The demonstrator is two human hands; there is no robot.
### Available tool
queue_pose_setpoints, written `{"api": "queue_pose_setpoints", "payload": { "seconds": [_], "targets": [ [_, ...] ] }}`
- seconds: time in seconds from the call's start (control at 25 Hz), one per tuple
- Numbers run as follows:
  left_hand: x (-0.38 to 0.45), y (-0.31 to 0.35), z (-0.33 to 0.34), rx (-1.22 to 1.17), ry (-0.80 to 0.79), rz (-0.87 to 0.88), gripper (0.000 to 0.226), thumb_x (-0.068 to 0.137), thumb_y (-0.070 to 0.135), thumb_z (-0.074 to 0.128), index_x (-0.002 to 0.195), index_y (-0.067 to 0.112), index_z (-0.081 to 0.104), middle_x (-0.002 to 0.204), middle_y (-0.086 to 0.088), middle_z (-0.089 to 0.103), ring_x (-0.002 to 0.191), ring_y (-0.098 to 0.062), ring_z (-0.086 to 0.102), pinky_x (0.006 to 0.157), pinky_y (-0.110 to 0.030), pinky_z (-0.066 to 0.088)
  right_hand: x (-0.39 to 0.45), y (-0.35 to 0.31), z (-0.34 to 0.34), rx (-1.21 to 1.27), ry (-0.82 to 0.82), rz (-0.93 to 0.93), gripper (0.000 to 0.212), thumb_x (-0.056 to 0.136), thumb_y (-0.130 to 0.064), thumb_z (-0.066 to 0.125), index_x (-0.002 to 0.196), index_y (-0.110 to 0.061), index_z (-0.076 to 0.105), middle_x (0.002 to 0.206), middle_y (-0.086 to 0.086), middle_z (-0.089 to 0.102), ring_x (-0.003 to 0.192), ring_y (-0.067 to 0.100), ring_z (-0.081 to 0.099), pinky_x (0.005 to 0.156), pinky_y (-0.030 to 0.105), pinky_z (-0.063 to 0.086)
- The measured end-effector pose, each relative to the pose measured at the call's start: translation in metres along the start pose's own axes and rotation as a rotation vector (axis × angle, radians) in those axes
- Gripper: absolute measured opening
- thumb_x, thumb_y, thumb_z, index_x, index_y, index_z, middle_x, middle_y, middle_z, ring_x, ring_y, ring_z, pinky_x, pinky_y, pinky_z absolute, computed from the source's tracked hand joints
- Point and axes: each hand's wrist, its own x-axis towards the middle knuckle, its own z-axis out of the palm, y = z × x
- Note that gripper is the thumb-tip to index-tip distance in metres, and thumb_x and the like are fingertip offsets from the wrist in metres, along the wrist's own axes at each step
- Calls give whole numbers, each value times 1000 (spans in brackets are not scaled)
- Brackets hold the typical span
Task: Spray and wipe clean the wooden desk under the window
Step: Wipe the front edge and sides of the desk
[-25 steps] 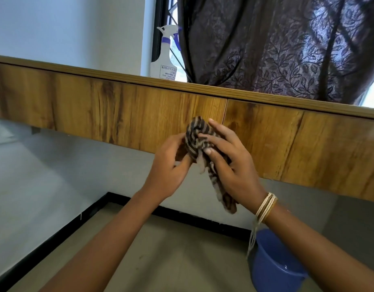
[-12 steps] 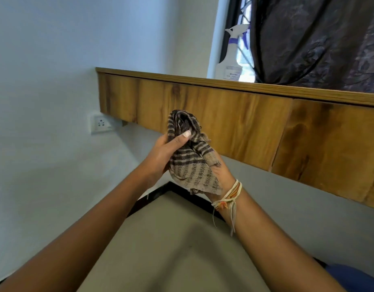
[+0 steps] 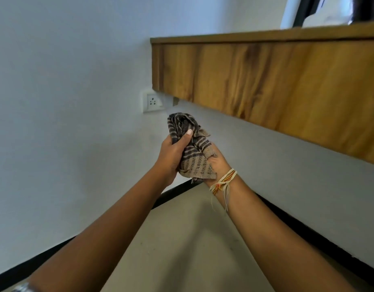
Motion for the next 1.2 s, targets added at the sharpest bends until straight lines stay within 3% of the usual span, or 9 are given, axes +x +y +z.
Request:
{"api": "queue_pose_setpoints", "payload": {
  "seconds": [0.28,0.44,0.56,0.68,0.8,0.88,1.0,1.08,1.2],
  "targets": [
    [136,-44,-89,158,33,-78,45,92,44,58,123,12,58,110,-10,72,100,-25,70,93,-45,54,158,59,-7,81,124,148,37,102,-32,40,99,-7,67,97,13,69,90,26,65,88,37,52],
    [165,-17,-100,233,92,-60,47,91,50,58,118,12,62,107,-9,72,100,-23,70,94,-45,54,182,51,22,180,159,131,39,102,-32,37,100,-6,65,93,11,68,83,23,65,70,28,58],
    [153,32,-90,237,85,-92,46,90,52,57,114,13,63,106,-8,73,98,-22,70,91,-40,55,170,21,59,235,269,133,45,103,-36,33,106,-5,65,96,13,67,82,24,65,64,27,59],
    [121,104,-68,266,83,-142,33,92,51,53,102,21,63,99,-4,73,93,-18,71,82,-32,57,136,-25,113,322,366,181,52,102,-40,35,121,-1,63,102,17,70,91,29,65,82,36,55],
    [91,191,-43,320,71,-205,34,94,52,50,105,22,62,101,-1,71,94,-16,69,84,-32,57,97,-89,171,371,405,188,57,100,-38,38,87,3,75,82,18,73,74,29,71,70,33,59],
    [78,250,-21,369,37,-298,41,94,56,46,112,22,59,107,-4,70,98,-19,67,87,-38,56,74,-141,211,332,407,182,56,100,-36,37,78,1,74,76,17,71,67,28,71,65,32,60],
    [59,317,15,365,-27,-423,44,94,57,43,117,21,54,111,-6,67,95,-19,66,76,-36,57,45,-203,248,237,462,196,33,93,-25,44,88,1,64,80,18,67,76,29,63,83,38,53],
    [51,344,41,305,-46,-515,44,95,54,47,120,19,53,113,-8,67,93,-20,67,67,-35,59,37,-236,258,183,518,235,27,89,-20,46,94,1,62,84,18,66,79,30,62,83,41,53],
    [50,365,75,286,-108,-653,41,93,44,58,122,16,53,117,-14,66,95,-31,68,65,-41,60,33,-265,244,101,674,277,58,72,-24,65,121,7,59,107,26,67,95,40,66,84,49,57]
  ]
}}
